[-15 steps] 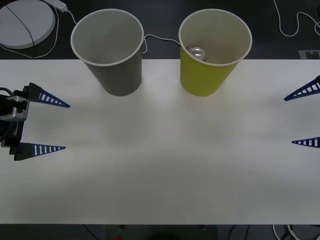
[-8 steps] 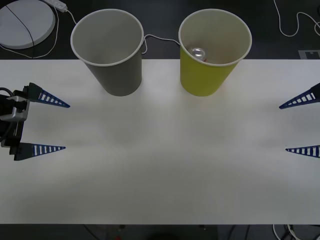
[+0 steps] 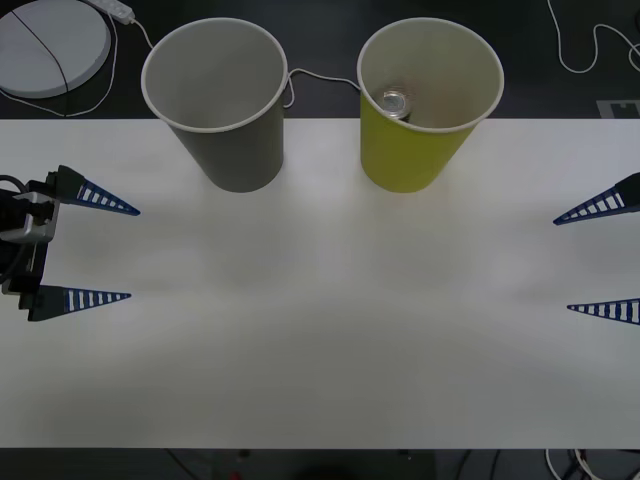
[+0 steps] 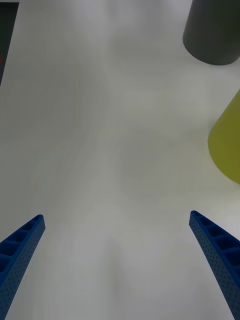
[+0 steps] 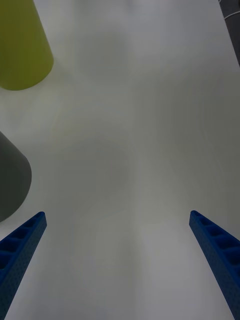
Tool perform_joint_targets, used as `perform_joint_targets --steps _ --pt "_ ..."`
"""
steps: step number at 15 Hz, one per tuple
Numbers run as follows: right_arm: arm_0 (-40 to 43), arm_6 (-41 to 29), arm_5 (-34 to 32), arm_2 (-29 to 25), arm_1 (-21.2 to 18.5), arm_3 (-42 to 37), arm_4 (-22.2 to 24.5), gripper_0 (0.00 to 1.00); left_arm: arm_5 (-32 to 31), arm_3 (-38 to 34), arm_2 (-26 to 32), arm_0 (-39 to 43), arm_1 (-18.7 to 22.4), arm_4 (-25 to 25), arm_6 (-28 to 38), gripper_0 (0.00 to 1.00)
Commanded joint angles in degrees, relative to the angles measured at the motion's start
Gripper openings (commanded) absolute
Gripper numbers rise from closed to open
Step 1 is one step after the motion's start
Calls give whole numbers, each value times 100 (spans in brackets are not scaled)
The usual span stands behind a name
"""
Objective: Put the can into the green bin and the plastic bottle into the gray bin
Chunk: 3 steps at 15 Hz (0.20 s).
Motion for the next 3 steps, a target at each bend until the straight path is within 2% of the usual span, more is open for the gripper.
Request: perform_joint_targets --steps 1,3 --pt "0 1 0 0 0 0 -3 100 0 0 0 0 0 0 0 100" --pt "0 1 0 0 0 0 -3 100 0 0 0 0 0 0 0 100"
